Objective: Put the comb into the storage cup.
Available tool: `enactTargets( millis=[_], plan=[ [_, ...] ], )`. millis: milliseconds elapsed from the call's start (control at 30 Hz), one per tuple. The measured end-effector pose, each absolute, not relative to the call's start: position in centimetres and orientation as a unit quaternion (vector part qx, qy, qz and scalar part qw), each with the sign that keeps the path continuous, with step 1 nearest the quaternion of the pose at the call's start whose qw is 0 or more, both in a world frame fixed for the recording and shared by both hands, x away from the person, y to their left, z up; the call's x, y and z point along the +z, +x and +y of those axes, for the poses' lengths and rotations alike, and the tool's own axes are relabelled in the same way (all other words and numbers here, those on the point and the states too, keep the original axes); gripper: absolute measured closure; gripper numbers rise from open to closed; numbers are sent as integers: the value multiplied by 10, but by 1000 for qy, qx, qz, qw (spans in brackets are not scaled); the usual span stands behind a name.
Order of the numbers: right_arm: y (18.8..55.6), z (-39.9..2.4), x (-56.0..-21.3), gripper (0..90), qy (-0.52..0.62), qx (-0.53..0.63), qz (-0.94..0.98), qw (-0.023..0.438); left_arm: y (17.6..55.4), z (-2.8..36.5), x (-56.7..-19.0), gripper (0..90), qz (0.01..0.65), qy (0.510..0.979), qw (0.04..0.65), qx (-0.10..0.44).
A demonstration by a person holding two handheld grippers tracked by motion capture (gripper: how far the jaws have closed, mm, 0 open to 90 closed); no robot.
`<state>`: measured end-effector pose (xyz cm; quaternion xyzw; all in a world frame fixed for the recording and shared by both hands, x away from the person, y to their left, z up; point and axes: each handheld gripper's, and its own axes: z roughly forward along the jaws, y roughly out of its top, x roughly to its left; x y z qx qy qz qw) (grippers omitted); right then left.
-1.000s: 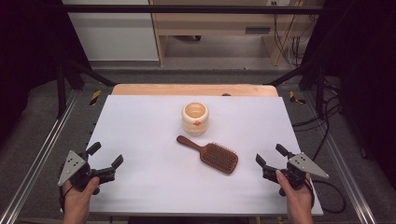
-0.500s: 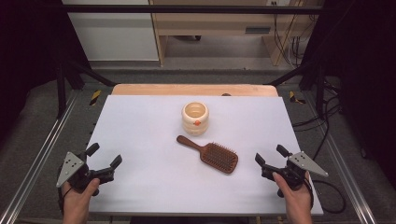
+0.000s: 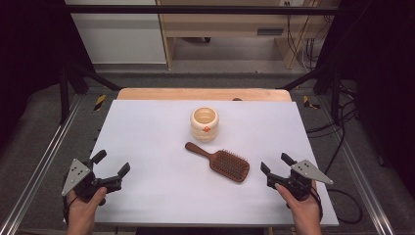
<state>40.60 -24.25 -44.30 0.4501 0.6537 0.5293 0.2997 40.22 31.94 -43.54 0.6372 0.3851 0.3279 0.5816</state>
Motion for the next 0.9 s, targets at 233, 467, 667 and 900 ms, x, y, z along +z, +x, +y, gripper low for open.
enactTargets(
  millis=[233,467,667,900],
  plan=[
    [405,-232,-442,373,442,523,667,292,402,320,-436,23,386,637,583,325],
    [404,-217,-443,476,427,510,690,286,403,318,-436,23,384,641,581,323],
    [402,-210,-444,589,418,507,699,281,402,317,-437,24,385,642,579,322],
    [402,-207,-447,729,414,501,708,278,403,316,-437,26,387,643,578,323]
  ],
)
